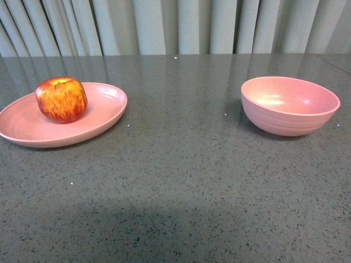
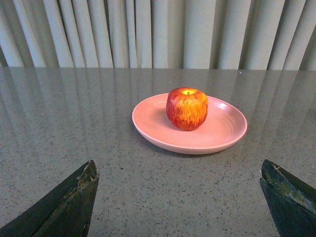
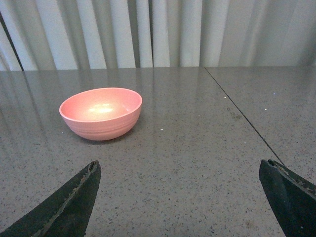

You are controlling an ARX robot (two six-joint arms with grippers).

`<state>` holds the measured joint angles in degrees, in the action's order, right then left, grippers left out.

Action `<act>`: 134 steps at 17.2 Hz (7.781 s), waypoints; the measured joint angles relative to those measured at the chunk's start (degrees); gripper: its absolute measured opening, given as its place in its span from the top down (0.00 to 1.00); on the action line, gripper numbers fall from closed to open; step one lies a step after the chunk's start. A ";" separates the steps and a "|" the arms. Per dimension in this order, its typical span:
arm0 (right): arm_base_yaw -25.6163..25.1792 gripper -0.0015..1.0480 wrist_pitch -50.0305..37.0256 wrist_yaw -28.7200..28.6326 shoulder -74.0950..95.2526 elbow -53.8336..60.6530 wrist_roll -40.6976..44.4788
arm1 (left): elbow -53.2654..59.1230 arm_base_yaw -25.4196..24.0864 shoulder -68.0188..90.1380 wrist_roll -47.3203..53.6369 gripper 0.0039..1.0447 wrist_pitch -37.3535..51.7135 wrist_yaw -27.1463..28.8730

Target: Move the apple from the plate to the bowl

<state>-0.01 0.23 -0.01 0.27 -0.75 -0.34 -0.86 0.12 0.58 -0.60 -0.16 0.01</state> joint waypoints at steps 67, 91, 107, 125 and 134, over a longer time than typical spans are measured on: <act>7.96 0.97 9.22 -0.55 101.02 -72.54 -7.85 | 0.00 0.00 0.00 0.00 0.06 -0.02 0.00; 26.25 0.97 12.35 1.53 115.60 -85.92 -13.70 | 0.00 0.00 0.00 0.00 0.06 -0.02 0.00; 17.94 0.06 -3.48 -2.10 84.63 -66.05 -13.51 | 0.00 0.00 0.00 0.00 0.06 -0.02 0.00; 0.00 0.99 1.44 -0.04 5.95 -6.49 -0.48 | 0.00 0.00 0.00 0.00 0.06 -0.02 0.00; 0.00 0.98 0.28 -0.02 2.82 -2.62 -0.07 | 0.00 0.00 0.00 0.00 0.06 -0.02 0.00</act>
<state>-0.01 0.51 -0.03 3.09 -3.38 -0.40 -0.86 0.12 0.58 -0.60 -0.19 0.01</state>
